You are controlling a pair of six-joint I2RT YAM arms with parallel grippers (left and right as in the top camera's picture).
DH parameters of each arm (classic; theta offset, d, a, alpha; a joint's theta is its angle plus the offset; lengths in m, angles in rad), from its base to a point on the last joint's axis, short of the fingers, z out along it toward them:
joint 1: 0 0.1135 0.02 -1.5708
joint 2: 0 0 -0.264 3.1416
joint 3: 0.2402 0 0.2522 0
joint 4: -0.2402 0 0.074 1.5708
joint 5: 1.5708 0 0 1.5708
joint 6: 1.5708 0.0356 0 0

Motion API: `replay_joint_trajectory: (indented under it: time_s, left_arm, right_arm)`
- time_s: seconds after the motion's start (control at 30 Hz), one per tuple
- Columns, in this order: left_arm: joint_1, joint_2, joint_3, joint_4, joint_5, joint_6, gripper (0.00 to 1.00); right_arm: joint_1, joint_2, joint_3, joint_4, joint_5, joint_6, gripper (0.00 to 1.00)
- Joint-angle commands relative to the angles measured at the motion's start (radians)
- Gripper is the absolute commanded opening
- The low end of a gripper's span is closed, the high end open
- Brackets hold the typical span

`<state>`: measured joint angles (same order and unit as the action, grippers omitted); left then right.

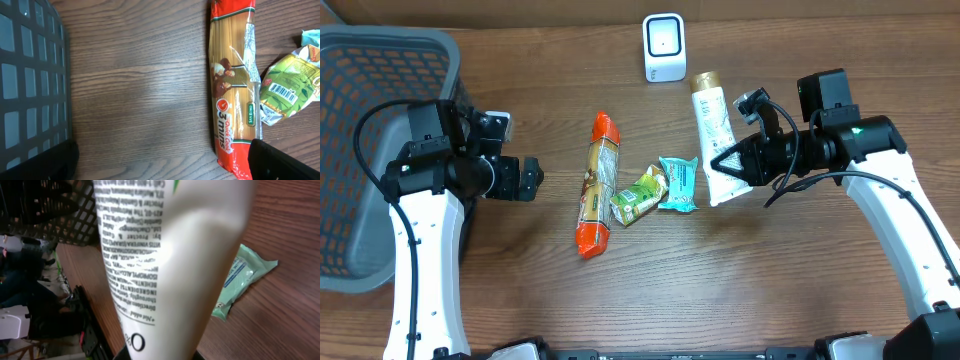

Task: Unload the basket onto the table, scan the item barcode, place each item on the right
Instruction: 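Move the white tube up to the scanner window with the right gripper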

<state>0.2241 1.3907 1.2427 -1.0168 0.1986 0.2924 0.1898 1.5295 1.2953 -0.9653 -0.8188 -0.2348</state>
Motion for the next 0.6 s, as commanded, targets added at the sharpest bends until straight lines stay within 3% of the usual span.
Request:
replay_joint_trajectory:
  time_s: [0.0,0.3,0.4,0.57]
  left_arm:
    - [-0.005,0.003,0.018,0.000,0.012,0.022,0.99]
    - [-0.005,0.003,0.018,0.000,0.012,0.022,0.99]
    - [-0.005,0.003,0.018,0.000,0.012,0.022,0.99]
    - [-0.005,0.003,0.018,0.000,0.012,0.022,1.00]
  right_arm:
    - [0.006,-0.037,0.036,0.013,-0.021,0.041,0.04]
    - [0.033,-0.036,0.366,-0.070,0.208,0.134,0.04]
    - [0.103,-0.036,0.485,-0.062,0.429,0.139,0.04]
    - [0.260,-0.014,0.504,0.044,0.902,0.139,0.04]
